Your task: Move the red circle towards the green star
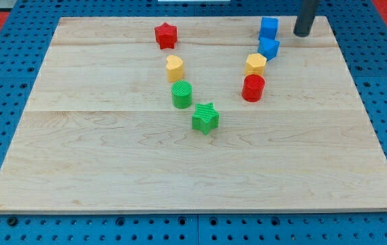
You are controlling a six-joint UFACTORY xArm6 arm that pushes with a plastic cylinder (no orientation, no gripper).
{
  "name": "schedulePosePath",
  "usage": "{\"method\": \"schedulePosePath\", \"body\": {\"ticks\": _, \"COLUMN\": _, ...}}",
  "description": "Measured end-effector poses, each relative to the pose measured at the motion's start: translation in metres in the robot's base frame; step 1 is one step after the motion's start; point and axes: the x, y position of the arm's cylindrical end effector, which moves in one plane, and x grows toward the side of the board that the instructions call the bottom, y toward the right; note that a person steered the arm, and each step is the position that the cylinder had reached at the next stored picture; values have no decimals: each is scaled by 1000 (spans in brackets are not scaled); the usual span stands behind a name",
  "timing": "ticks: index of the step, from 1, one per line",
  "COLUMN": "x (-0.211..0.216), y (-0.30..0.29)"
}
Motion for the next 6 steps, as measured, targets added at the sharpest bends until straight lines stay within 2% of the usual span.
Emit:
{"method": "schedulePosePath", "body": {"ticks": 1, "x": 42, "y": -2}}
{"method": "schedulePosePath", "body": {"ticks": 4, "x": 115, "y": -17}}
{"method": "schedulePosePath", "body": {"ticks": 6, "x": 117, "y": -64}}
